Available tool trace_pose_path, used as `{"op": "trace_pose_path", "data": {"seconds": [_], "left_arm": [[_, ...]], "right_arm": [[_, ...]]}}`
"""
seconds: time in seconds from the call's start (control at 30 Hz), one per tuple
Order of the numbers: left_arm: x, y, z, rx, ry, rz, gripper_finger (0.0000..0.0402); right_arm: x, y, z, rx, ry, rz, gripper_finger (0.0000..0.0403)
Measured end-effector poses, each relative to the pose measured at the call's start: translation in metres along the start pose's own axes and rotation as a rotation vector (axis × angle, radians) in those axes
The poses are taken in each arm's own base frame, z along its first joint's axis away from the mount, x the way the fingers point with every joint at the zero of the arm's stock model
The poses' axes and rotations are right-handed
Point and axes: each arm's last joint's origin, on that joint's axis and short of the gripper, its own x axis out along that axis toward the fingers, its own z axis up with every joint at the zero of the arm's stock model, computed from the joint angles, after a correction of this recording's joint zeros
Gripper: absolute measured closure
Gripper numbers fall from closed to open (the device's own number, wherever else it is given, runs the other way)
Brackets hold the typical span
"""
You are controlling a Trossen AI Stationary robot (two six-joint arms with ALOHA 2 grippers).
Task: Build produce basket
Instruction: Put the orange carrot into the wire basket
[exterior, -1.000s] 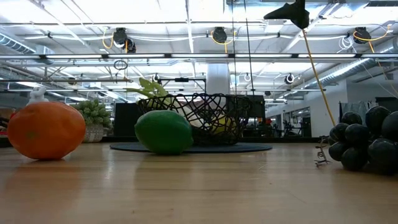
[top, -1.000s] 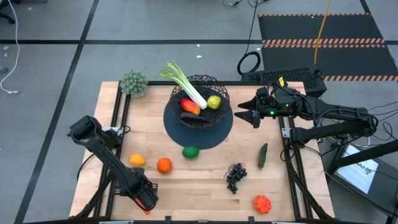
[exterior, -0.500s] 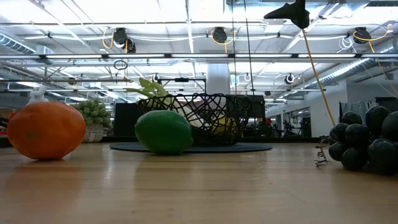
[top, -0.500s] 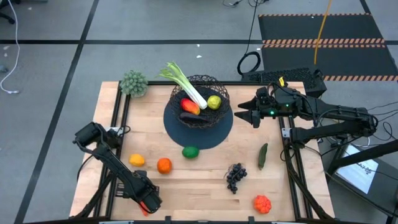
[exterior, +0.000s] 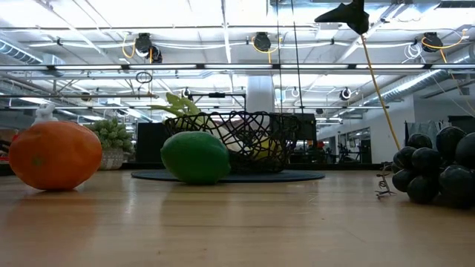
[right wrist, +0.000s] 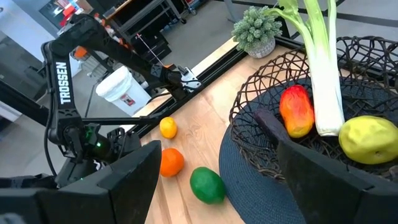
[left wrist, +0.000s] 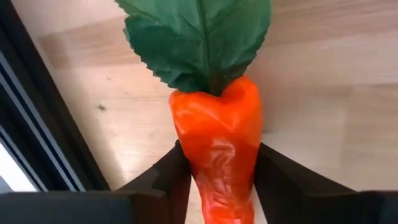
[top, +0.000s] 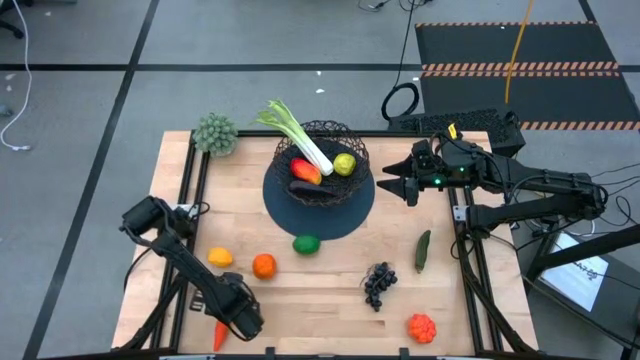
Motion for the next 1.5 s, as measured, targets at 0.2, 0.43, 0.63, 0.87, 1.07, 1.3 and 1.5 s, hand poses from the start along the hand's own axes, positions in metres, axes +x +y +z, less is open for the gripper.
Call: {"op": "trace_pose_path", "data": {"seconds": [0.2,0.43,0.63,0.87,1.07,1.3,1.5], "left_arm": [[-0.033,0.008,0.013,0.100,0.044,-0.065,0.0258],[-0.103,0.065,0.042,0.140,0.040,-0.217,0.0251],[-0.158,0.122,0.077,0.084,-0.047,-0.615,0.0250],[-0.201,0.170,0.115,0.048,-0.199,-1.088,0.0250],[-0.234,0.191,0.135,0.110,-0.457,-1.420,0.0250],[-0.262,0.185,0.150,0.319,-0.687,-1.586,0.0250],[-0.278,0.169,0.159,0.516,-0.817,-1.655,0.0250]], "right_arm": [[0.000,0.000,0.000,0.003,0.000,-0.001,0.0090],[0.000,0.000,0.000,0.014,0.001,-0.003,0.0090],[0.000,0.000,0.000,0.013,0.000,-0.004,0.0090],[0.000,0.000,0.000,0.014,-0.003,-0.007,0.0090],[0.000,-0.002,0.002,0.108,-0.059,-0.073,0.0090],[0.000,0.001,0.002,0.325,-0.066,-0.036,0.0090],[0.005,0.010,0.001,0.344,-0.071,0.019,0.0090]]}}
